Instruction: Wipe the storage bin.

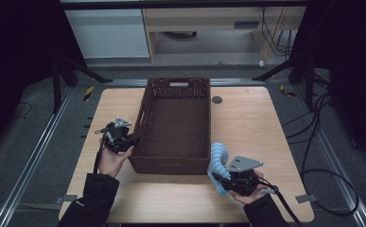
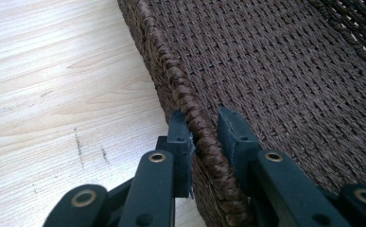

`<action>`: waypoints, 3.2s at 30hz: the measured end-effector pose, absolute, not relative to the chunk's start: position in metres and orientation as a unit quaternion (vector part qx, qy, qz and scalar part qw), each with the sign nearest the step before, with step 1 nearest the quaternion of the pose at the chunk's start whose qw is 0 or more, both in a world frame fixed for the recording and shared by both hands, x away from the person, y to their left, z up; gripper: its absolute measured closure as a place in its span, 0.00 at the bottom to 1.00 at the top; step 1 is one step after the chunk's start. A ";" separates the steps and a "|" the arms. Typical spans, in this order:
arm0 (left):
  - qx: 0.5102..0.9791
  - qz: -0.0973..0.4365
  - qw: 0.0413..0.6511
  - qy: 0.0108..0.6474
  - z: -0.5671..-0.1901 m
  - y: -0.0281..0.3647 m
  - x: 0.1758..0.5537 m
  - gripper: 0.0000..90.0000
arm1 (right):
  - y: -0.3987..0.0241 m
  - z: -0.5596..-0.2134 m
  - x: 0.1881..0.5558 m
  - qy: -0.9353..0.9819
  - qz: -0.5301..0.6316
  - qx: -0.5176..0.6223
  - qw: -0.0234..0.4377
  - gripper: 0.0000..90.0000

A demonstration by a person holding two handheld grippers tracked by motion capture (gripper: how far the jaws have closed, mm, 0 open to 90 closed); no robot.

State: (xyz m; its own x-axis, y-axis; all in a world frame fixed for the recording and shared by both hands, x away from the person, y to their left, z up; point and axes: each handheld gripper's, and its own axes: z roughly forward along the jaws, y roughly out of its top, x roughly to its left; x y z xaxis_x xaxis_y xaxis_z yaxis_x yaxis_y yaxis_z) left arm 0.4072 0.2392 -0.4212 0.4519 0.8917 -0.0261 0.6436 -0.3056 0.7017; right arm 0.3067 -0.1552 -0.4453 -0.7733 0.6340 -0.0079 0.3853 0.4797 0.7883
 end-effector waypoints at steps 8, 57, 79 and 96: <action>0.786 0.188 0.330 0.488 -0.421 0.239 0.407 0.84 | -0.151 -0.479 0.315 0.867 0.360 0.326 0.113 0.75; 0.789 0.186 0.329 0.485 -0.421 0.240 0.407 0.83 | -0.277 -0.461 0.347 0.740 0.364 0.502 0.261 0.45; 0.794 0.182 0.325 0.481 -0.421 0.240 0.409 0.83 | -0.256 -0.421 0.358 0.731 0.413 0.481 0.254 0.46; 0.801 0.176 0.323 0.472 -0.421 0.240 0.411 0.83 | -0.179 -0.395 0.403 0.761 0.443 0.420 0.220 0.50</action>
State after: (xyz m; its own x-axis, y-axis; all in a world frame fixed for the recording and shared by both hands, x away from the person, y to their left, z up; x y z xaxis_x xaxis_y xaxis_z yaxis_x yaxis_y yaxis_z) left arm 0.4111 0.2401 -0.4207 0.4917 0.8704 -0.0233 0.6429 -0.3449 0.6839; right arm 0.4034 -0.1790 -0.3955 -0.5501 0.8343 0.0364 0.4443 0.2555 0.8587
